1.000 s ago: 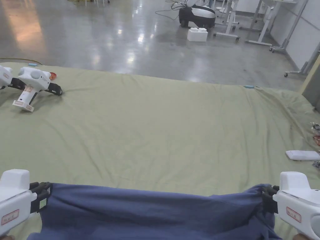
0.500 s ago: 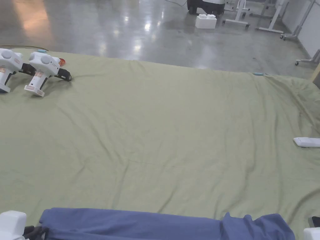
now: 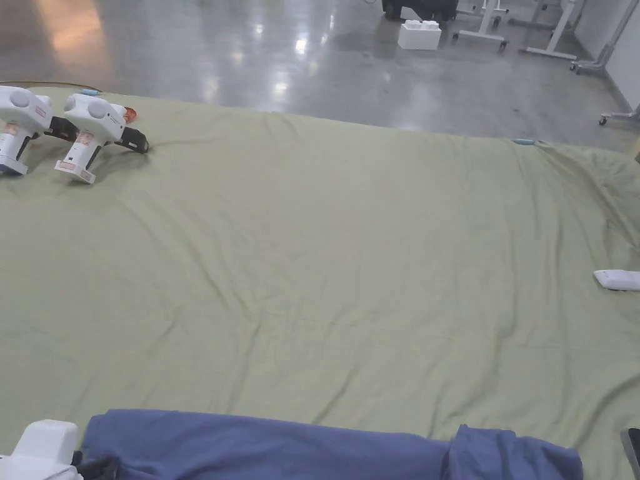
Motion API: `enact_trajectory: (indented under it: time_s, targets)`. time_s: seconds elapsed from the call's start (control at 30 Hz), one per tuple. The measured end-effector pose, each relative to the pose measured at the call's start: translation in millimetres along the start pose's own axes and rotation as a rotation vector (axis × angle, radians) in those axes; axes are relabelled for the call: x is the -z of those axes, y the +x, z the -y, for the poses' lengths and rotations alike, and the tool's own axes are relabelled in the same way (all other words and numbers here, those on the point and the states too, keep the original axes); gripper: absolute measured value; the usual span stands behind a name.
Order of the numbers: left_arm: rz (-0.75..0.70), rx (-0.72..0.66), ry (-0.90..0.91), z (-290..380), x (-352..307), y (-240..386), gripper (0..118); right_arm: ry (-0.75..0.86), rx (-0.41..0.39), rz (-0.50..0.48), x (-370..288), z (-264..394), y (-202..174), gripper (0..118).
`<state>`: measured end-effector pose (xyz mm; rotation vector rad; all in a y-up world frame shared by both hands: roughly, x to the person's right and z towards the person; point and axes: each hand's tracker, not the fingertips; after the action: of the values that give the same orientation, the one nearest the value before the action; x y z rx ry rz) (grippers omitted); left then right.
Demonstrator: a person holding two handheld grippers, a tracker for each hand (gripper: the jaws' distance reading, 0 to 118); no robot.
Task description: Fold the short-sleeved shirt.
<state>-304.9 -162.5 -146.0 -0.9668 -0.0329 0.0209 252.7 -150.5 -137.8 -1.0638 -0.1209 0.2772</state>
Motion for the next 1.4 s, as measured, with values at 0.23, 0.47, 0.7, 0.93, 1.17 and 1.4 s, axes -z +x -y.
enact_trajectory:
  time_s: [0.23,0.47,0.7,0.93,1.17,1.4]
  targets:
    - [-0.010,-0.007,0.247,-48,-21,31,73,0.393,0.172,-0.031,-49,-53,-12,83]
    - [-0.045,0.046,0.548,-94,-32,77,72,0.773,0.277,-0.061,-74,-107,-60,83]
    - [-0.126,0.051,0.740,-124,-49,108,21,0.967,0.279,-0.068,-100,-143,-95,35]
    - [-0.154,0.043,0.830,-131,-71,109,0,1.023,0.280,-0.058,-115,-157,-108,0]
    - [-0.033,0.034,0.636,-110,-73,47,0,0.992,0.253,-0.094,-109,-160,-111,0]
    - [0.186,-0.115,0.263,-63,-37,-55,0,0.919,0.216,-0.116,-94,-158,-115,0]
